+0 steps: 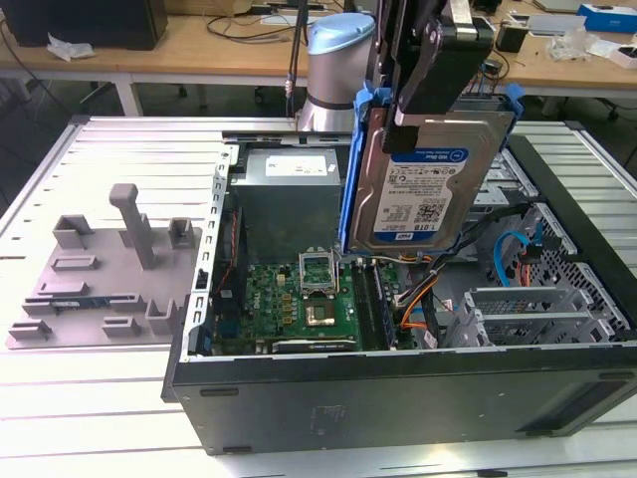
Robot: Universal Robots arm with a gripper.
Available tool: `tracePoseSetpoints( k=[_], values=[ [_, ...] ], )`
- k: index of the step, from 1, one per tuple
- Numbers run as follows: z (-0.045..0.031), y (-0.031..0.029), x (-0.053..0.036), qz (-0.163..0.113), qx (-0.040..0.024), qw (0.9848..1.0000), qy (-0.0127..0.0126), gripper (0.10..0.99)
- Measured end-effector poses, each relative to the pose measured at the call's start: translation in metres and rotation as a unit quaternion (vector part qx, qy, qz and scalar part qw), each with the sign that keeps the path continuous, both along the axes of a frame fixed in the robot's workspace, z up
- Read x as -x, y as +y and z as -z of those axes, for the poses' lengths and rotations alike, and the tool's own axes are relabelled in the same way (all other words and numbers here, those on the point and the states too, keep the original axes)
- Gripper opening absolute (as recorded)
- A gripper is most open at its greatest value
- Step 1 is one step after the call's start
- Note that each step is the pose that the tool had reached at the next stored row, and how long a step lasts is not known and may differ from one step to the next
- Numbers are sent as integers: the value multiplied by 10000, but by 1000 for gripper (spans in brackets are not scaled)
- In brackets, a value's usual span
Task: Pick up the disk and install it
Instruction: 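Insert the disk into the insertion slot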
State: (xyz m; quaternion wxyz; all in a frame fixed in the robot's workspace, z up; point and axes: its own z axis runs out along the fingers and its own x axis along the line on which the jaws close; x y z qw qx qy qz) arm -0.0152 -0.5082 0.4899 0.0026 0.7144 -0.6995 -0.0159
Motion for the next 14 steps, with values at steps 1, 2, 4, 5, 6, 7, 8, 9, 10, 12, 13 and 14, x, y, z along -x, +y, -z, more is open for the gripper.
tracePoseSetpoints(
  k=[1,2,4,5,6,7,8,9,10,12,13,14],
  values=[
    [0,-17,-22,8,0,10000,0,369],
    [0,-28,-36,13,0,10000,0,369],
    [0,-50,-66,20,0,10000,0,369],
    [0,-59,-78,22,0,10000,0,369],
    [0,-72,-94,28,0,10000,0,369],
    [0,-85,-111,31,0,10000,0,369],
    [1,-92,-121,34,0,10000,0,369],
    [1,-107,-142,38,0,10000,0,369],
    [0,-115,-155,40,0,10000,0,369],
    [0,-144,-204,45,0,10000,0,369],
    [1,-160,-233,47,0,10000,0,369],
    [0,-168,-248,48,0,10000,0,369]
  ],
)
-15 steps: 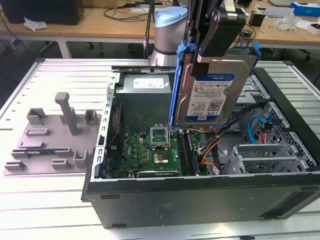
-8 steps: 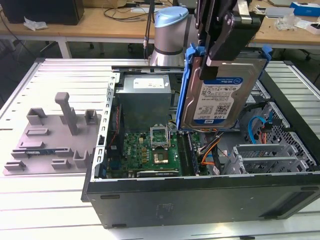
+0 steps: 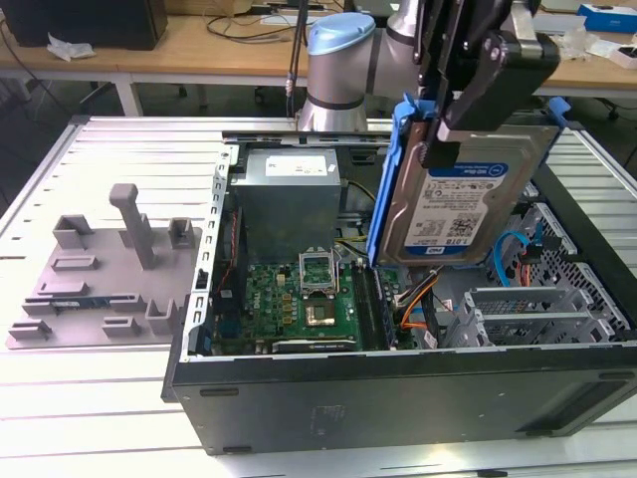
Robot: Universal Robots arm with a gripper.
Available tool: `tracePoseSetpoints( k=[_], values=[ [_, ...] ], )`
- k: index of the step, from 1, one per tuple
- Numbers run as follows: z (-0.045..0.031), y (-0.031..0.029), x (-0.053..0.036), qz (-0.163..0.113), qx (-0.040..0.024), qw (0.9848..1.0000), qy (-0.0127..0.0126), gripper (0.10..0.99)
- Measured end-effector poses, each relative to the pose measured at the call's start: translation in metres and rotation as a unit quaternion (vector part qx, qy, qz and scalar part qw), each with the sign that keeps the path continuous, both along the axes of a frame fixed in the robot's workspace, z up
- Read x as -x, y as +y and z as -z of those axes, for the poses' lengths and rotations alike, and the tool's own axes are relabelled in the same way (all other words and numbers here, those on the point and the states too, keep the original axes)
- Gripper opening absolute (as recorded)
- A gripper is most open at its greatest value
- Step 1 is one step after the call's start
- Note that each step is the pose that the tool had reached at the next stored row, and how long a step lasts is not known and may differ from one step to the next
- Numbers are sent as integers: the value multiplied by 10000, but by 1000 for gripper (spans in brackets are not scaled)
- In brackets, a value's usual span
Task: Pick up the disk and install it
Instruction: 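Insert the disk into the insertion slot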
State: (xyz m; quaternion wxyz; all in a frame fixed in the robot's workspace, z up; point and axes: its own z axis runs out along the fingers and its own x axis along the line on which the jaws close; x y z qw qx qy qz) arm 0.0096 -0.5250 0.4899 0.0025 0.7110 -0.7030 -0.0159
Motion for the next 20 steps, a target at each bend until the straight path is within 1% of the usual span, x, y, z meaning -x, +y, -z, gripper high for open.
tracePoseSetpoints(
  k=[5,7,14,16,18,20],
  values=[
    [0,-47,-85,7,0,10000,0,369],
    [0,-69,-135,9,0,10000,0,369],
    [1,-108,-279,14,0,10000,0,369],
    [1,-120,-341,15,0,10000,0,369],
    [0,-134,-428,17,0,10000,0,369],
    [1,-142,-479,18,-1,10000,0,369]
  ],
)
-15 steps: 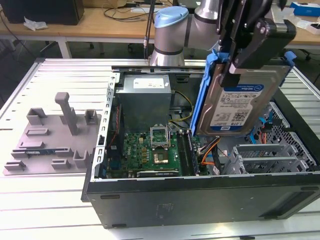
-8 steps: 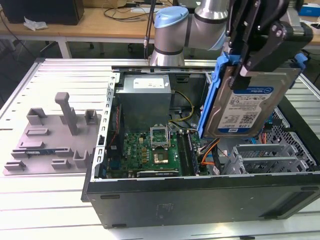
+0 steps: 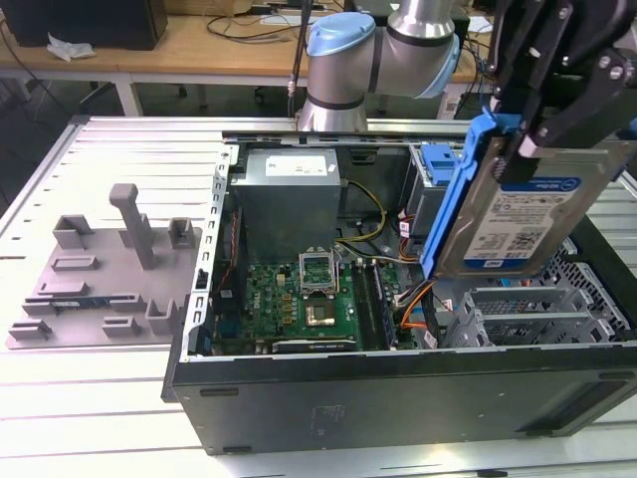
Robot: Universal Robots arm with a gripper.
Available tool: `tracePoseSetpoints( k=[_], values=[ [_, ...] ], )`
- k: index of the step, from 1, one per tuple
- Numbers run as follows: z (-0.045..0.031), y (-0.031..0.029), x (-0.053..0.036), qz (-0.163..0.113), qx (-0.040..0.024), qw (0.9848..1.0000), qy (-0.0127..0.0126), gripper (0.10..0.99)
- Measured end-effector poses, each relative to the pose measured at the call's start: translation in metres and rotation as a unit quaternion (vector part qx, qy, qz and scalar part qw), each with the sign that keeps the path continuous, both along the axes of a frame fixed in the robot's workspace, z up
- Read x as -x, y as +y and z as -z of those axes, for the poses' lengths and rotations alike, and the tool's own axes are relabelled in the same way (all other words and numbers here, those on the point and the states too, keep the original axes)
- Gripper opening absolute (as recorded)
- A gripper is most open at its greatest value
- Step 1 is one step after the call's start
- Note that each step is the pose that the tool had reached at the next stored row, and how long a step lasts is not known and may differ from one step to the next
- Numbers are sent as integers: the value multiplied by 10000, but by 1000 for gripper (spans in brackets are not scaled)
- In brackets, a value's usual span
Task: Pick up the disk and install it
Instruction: 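Insert the disk into the insertion slot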
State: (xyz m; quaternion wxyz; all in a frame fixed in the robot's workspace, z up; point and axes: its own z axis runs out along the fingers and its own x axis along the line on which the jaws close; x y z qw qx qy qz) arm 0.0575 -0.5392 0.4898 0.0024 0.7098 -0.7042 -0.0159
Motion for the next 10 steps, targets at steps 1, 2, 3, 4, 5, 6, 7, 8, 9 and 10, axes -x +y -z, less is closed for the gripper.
tracePoseSetpoints(
  k=[1,2,3,4,5,6,7,8,9,10],
  values=[
    [0,-4,-23,1,0,10000,0,369],
    [0,-8,-57,3,0,10000,0,369],
    [0,-13,-94,4,0,10000,0,369],
    [0,-15,-119,4,1,10000,0,369],
    [0,-17,-153,4,1,10000,0,369],
    [0,-19,-215,4,0,10000,0,369],
    [0,-22,-275,4,0,10000,0,369],
    [0,-24,-335,4,1,10000,0,369],
    [1,-25,-364,4,0,10000,0,369],
    [1,-26,-384,4,1,10000,0,369]
  ],
)
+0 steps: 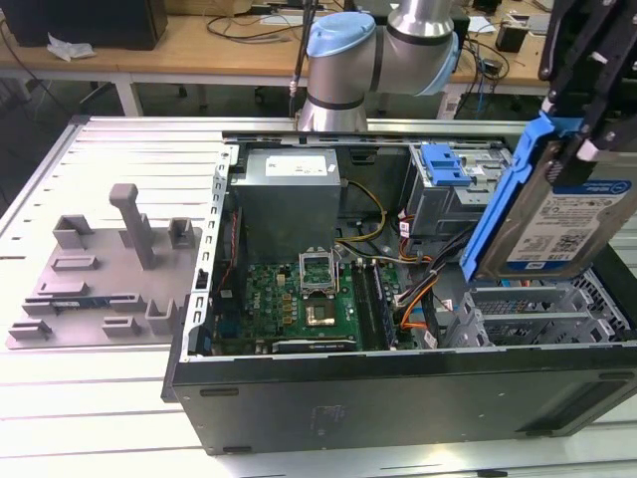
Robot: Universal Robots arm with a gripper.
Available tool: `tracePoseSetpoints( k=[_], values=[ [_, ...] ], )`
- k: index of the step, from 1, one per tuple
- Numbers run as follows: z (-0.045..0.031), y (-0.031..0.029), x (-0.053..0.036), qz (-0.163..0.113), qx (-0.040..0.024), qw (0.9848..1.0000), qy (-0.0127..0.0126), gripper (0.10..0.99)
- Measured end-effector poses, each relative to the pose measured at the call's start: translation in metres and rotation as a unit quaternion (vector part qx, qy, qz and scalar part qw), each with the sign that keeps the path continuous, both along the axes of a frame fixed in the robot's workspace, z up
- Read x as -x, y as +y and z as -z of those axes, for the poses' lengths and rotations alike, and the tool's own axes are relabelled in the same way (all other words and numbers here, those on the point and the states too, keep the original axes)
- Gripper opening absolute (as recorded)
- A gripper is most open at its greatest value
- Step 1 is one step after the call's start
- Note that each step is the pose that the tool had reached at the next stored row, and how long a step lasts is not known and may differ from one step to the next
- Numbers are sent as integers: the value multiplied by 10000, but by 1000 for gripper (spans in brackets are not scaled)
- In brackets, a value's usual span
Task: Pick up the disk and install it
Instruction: 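Insert the disk into the insertion slot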
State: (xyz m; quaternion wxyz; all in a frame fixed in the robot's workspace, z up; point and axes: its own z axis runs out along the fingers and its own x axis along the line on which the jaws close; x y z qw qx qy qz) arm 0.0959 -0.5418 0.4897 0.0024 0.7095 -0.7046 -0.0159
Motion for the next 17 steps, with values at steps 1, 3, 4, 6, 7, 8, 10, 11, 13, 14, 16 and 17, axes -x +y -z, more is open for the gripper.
tracePoseSetpoints(
  k=[1,3,4,6,7,8,10,11,13,14,16,17],
  values=[
    [1,-1,-40,0,0,10000,0,369],
    [2,-2,-95,1,0,10000,0,369],
    [3,-2,-109,1,0,10000,0,369],
    [4,-3,-147,3,0,10000,0,369],
    [5,-2,-156,4,0,10000,0,369],
    [5,-2,-164,3,0,10000,0,369],
    [6,-3,-166,3,0,10000,0,369],
    [5,-3,-167,4,0,10000,0,369],
    [6,-3,-168,3,1,10000,0,369],
    [10,-3,-167,3,0,10000,0,369],
    [16,-3,-167,3,-1,10000,0,369],
    [19,-3,-167,3,0,10000,0,369]
  ],
)
